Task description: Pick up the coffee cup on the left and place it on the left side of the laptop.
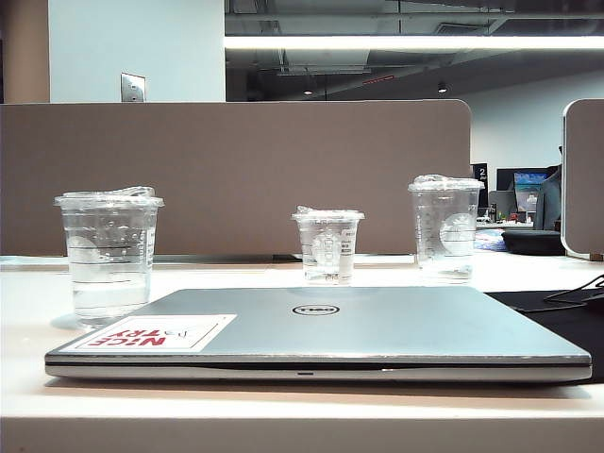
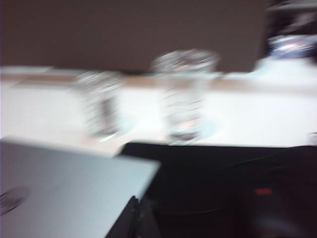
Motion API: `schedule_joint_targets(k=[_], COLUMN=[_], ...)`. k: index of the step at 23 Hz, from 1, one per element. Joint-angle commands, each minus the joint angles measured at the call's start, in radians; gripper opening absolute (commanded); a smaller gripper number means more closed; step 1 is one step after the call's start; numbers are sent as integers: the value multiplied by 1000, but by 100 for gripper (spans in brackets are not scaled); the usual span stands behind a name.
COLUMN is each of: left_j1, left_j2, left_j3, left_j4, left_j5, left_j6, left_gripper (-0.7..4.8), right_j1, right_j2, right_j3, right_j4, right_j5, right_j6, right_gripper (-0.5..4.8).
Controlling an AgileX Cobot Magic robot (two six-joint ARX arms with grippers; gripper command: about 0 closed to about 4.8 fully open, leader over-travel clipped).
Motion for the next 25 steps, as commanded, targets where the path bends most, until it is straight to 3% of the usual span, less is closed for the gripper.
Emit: schedule_joint_targets(k=[1,4,9,12,16,21,24,25], left_j1=[1,2,1,2,2,1,2,2], left_j2=[-65,-142,-259,-338,-431,-556,-702,-754], left_j3=[3,3,3,3,3,4,11,19], left_j4=[-3,-23,-153,-212,-328,-449,-603,-721], left_j5=[-1,-3,5,-4,-30,-53,-101,-119], left_j6=[-31,-27,-28,-15,62,66,67,84], left_gripper=[-5,-5,-5,-5,-5,-6,-5,-5], right_j1=[-138,-261,-369,-373,-362,-362,-339,-315], right_j2=[1,1,1,1,1,1,1,1], right_j3=[-5,-5,-5,-5,-5,-5,-4,-4], right_j4=[24,20,20,20,20,20,20,20], right_j5=[2,2,2,2,2,1,2,2], right_j6=[0,0,0,0,0,0,0,0], right_gripper=[-4,-5,-4,-5,-4,-4,-4,-4])
